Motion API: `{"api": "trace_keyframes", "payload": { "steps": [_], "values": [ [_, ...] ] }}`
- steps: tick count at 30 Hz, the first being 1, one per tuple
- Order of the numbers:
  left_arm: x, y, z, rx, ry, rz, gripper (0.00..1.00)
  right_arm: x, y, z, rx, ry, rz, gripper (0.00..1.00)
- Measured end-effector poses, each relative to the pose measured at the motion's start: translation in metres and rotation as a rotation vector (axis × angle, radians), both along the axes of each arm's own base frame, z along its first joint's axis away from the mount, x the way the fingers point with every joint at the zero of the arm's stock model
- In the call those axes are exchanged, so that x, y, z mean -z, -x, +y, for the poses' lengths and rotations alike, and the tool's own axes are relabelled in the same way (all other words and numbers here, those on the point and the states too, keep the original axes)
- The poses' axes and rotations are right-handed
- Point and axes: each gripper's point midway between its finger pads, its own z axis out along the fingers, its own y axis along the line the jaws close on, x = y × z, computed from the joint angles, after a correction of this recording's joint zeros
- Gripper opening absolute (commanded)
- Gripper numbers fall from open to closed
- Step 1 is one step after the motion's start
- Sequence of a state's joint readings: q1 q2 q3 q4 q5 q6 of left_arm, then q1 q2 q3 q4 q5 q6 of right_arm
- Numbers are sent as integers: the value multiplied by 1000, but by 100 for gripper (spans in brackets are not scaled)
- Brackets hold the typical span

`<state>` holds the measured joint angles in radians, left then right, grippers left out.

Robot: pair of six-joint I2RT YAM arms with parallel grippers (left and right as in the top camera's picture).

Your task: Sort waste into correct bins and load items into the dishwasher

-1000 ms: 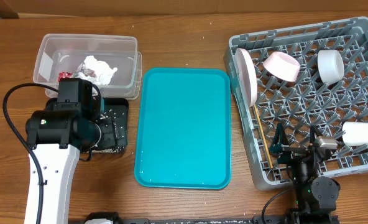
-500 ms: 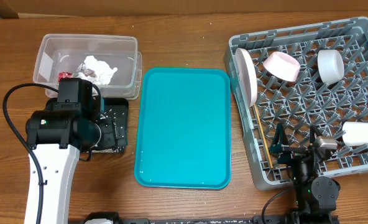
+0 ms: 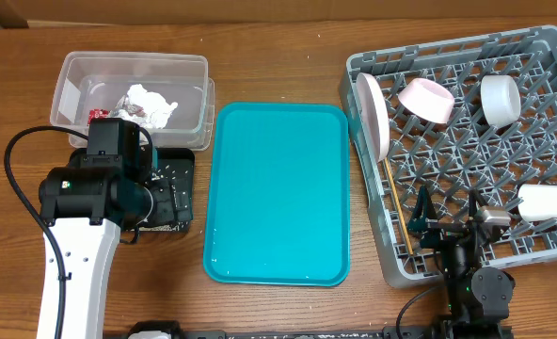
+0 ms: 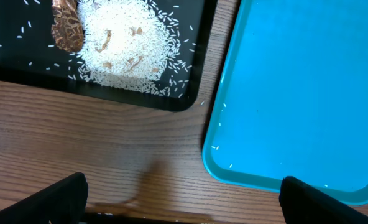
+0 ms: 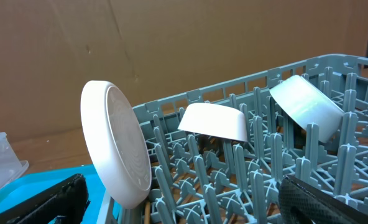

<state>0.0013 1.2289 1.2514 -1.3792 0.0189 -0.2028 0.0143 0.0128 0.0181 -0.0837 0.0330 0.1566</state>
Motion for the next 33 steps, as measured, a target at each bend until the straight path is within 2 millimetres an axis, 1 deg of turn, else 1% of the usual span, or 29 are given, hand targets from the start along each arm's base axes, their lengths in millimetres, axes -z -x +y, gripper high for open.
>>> {"api": "trace_keyframes", "payload": {
  "steps": [10,13,15,18,20,22,24,26,30,31,33],
  "values": [
    [0,0,0,0,0,1,100,0,0,0,0,0,0,100],
    [1,4,-2,2,10,14,100,0,0,0,0,0,0,100],
    [-2,1,-3,4,17,-7,100,0,0,0,0,0,0,100],
    [-13,-8,-3,5,18,-99,100,0,0,0,0,0,0,100],
    [-24,-12,-2,5,13,-206,100,0,0,0,0,0,0,100],
    [-30,-12,-2,4,10,-295,100,0,0,0,0,0,0,100],
    [-31,-11,-1,3,7,-383,100,0,0,0,0,0,0,100],
    [-27,-10,-1,3,6,-458,100,0,0,0,1,0,0,100],
    [-9,-18,-2,5,10,-623,100,0,0,0,1,0,-2,100],
    [2,-18,-3,8,13,-667,100,0,0,0,1,0,-1,100],
    [9,-22,-4,14,21,-751,100,0,0,0,1,0,-2,100]
  ]
}}
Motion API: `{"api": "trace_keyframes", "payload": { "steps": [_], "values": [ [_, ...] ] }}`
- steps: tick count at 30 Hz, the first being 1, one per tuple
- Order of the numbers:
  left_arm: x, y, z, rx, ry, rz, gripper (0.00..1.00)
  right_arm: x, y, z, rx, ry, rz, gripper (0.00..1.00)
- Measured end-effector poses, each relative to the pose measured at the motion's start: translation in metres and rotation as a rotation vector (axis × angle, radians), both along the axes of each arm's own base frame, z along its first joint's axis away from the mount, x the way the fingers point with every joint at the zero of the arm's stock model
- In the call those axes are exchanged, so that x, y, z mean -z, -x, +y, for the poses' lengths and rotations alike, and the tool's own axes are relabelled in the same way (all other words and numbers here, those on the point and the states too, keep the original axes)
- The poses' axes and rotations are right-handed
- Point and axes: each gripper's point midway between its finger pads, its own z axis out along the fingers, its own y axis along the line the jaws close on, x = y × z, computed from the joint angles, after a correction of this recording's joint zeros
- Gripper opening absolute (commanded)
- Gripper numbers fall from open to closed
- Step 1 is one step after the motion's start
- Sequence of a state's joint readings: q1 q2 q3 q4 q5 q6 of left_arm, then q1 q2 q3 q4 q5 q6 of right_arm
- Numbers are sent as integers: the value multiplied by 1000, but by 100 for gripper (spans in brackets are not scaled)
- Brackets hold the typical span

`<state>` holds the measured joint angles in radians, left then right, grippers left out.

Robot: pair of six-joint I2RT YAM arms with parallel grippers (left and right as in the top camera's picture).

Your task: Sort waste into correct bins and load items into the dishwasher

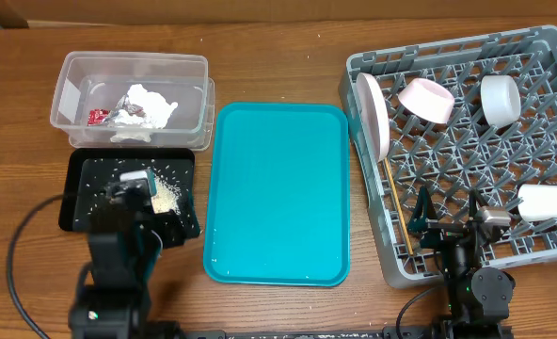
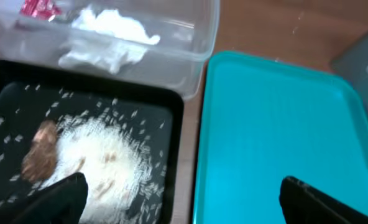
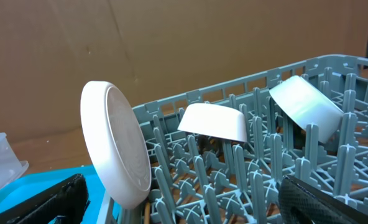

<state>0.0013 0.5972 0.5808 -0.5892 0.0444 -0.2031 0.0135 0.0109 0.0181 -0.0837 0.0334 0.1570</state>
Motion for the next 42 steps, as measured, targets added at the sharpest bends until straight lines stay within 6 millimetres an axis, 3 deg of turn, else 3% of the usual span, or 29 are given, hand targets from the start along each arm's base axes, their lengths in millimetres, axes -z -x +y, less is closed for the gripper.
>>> {"api": "trace_keyframes", "payload": {
  "steps": [8,19,25,42],
  "values": [
    [12,-4,-10,50,30,-272,100,0,0,0,0,0,1,100],
    [-6,1,-7,36,18,-580,100,0,0,0,0,0,0,100],
    [22,3,-3,15,12,-521,100,0,0,0,0,0,0,100],
    [22,3,-2,8,10,-524,100,0,0,0,0,0,0,100]
  ]
}}
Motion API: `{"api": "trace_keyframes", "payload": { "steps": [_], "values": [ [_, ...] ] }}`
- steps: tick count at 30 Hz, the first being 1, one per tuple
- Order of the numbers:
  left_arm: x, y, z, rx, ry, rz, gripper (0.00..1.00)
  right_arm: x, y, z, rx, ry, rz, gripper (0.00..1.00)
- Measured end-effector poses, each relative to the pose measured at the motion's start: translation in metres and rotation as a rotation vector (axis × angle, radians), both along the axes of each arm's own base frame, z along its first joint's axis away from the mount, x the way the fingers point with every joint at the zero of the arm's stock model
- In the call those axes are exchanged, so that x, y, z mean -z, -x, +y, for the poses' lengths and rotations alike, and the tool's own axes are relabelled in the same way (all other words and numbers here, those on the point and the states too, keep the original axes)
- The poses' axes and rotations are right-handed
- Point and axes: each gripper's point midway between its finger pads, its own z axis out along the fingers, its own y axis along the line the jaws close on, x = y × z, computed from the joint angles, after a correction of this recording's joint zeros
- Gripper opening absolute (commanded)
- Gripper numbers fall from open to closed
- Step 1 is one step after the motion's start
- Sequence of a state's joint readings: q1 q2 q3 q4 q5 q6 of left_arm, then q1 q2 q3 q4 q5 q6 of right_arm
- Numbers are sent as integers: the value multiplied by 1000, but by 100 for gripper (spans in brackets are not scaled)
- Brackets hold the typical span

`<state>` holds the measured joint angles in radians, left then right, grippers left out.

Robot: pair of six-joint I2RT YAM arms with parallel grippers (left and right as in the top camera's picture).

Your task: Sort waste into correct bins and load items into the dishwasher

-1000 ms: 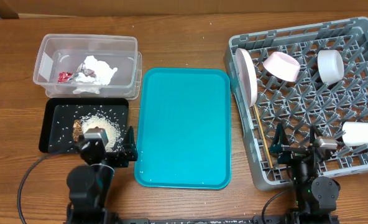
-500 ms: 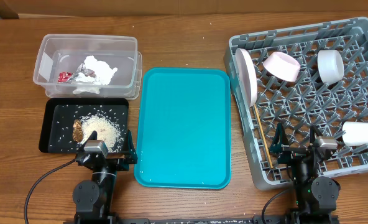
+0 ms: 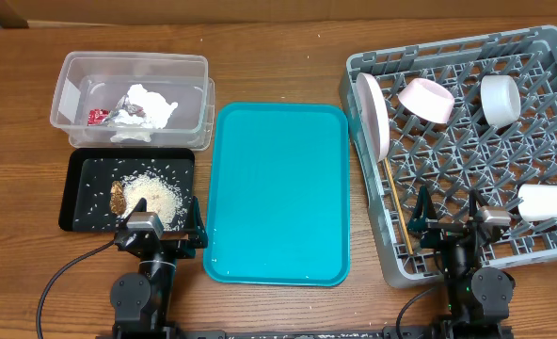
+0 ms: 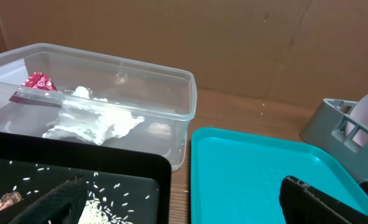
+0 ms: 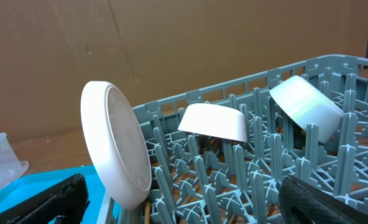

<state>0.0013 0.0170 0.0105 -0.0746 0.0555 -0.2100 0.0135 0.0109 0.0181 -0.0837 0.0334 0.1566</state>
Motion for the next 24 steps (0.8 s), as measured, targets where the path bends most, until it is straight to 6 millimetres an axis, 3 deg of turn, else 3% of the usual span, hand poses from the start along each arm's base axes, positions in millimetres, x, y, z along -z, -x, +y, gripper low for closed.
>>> {"api": "trace_keyframes", "payload": {
  "steps": [9,14,16,20,24],
  "values": [
    [-2,0,3,-18,-3,-10,100,0,0,0,0,0,0,100],
    [-36,0,3,-15,-109,-156,100,0,0,0,0,0,0,100],
    [-32,0,0,4,-168,-143,100,0,0,0,-1,0,1,100],
    [-1,0,-3,31,-193,-17,100,0,0,0,0,0,0,100],
    [-1,0,-3,32,-194,-18,100,0,0,0,0,0,0,100]
  ]
}}
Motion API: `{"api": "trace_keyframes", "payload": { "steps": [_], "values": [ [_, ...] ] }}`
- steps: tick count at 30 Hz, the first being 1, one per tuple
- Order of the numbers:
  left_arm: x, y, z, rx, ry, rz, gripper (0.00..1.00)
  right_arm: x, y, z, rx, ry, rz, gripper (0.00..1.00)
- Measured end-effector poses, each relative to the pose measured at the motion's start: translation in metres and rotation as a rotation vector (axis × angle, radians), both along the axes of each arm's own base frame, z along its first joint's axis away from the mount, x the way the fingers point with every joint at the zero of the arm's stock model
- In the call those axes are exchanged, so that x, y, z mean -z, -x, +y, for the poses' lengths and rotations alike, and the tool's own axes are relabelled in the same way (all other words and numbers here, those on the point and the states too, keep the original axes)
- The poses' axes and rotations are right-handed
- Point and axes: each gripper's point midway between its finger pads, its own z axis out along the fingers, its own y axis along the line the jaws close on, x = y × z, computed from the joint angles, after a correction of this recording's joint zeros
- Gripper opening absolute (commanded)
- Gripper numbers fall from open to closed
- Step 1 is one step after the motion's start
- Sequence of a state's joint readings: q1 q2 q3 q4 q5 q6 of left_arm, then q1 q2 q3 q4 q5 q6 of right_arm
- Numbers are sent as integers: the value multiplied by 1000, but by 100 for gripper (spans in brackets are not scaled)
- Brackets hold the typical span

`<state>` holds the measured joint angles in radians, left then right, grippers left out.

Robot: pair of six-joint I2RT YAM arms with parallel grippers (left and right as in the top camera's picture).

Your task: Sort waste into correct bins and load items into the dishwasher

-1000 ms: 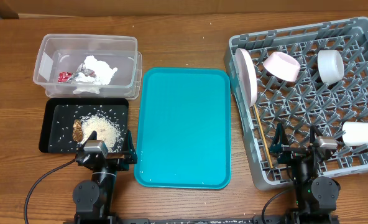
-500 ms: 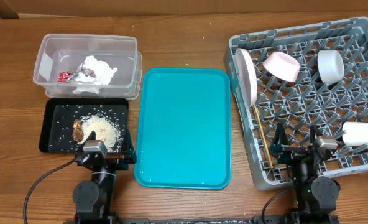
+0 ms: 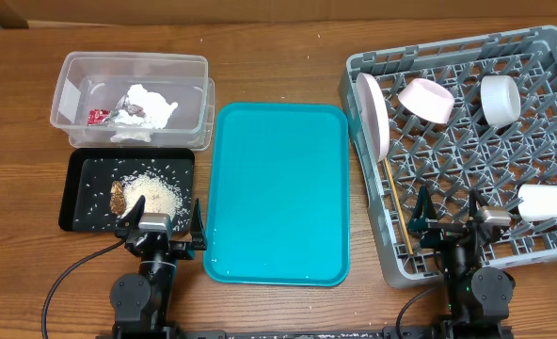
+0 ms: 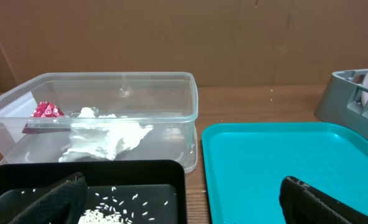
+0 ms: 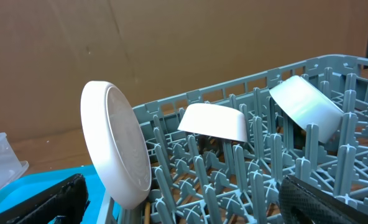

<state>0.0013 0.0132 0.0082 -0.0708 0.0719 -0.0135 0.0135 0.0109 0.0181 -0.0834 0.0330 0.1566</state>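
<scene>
The grey dishwasher rack (image 3: 467,141) at the right holds a white plate (image 3: 373,115) on edge, a pink bowl (image 3: 427,100), two white cups (image 3: 500,98) and a chopstick (image 3: 399,212). The clear bin (image 3: 133,99) at the back left holds crumpled white paper (image 4: 106,138) and a red wrapper (image 4: 45,110). The black tray (image 3: 128,193) carries rice and a brown scrap. My left gripper (image 3: 161,229) is parked low at the table's front, open and holding nothing. My right gripper (image 3: 451,226) is parked at the rack's front edge, open and holding nothing.
A bare teal tray (image 3: 278,193) lies in the middle between the black tray and the rack. A cardboard wall (image 4: 171,37) stands behind the table. Black cables run from both arm bases at the front edge.
The left wrist view has turned slightly, so the clear bin and teal tray now sit more squarely ahead. The left gripper is still parked low and open. Right arm unmoved.
The left arm was stretched over the black tray beside the clear bin. Then it had drawn back toward the front of the table, over the tray's near part. Later it was folded low at the front edge, where it stays. The right arm stayed parked throughout.
</scene>
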Motion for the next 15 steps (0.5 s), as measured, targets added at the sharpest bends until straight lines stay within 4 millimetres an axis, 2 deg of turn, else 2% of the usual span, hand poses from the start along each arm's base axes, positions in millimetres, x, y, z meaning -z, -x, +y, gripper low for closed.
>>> {"api": "trace_keyframes", "payload": {
  "steps": [15],
  "values": [
    [0,0,-1,5,-13,-2,100,0,0,0,0,1,1,100]
  ]
}}
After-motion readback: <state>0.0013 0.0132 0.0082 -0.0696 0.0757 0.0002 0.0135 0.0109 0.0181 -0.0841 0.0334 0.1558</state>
